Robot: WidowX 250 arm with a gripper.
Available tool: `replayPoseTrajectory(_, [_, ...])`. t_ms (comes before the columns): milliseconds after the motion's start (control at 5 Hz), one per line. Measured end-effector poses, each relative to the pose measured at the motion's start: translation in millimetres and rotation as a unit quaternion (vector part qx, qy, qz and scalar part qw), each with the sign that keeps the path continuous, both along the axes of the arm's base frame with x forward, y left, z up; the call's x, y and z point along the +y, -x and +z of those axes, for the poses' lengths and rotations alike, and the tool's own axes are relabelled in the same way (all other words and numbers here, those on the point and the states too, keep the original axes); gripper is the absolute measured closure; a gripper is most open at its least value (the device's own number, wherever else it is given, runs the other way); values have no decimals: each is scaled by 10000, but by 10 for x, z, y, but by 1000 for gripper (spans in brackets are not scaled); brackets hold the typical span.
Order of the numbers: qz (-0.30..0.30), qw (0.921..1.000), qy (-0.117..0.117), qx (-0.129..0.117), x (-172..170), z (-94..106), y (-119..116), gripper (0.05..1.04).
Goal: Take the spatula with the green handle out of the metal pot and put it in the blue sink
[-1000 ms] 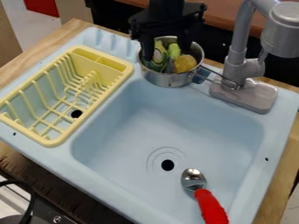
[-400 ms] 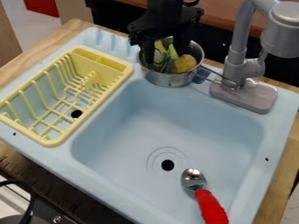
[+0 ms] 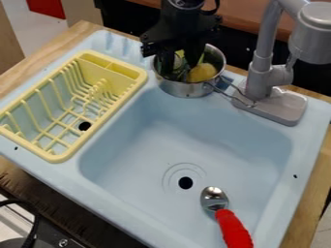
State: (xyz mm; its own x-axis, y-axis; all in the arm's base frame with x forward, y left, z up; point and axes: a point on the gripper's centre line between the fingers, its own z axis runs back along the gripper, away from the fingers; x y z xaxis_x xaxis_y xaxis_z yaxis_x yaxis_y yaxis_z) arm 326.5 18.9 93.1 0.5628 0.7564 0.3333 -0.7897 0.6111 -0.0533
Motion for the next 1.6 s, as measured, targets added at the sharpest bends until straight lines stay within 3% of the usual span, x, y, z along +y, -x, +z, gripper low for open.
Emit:
replayPoseTrajectory(200, [46,9999,-69,-76,-1,-32,-7,622])
replayPoseTrajectory(400, [85,9999,-92,-111,-1,-42,-23,867])
replayPoseTrajectory(600, [108,9999,-67,-15,-10,-27,-28,1008])
replayPoseTrajectory(1200, [263,9993,-48,255,23,7,31,1031])
replayPoseTrajectory(1600, [186,9997,54,148,36,107,-58,1031])
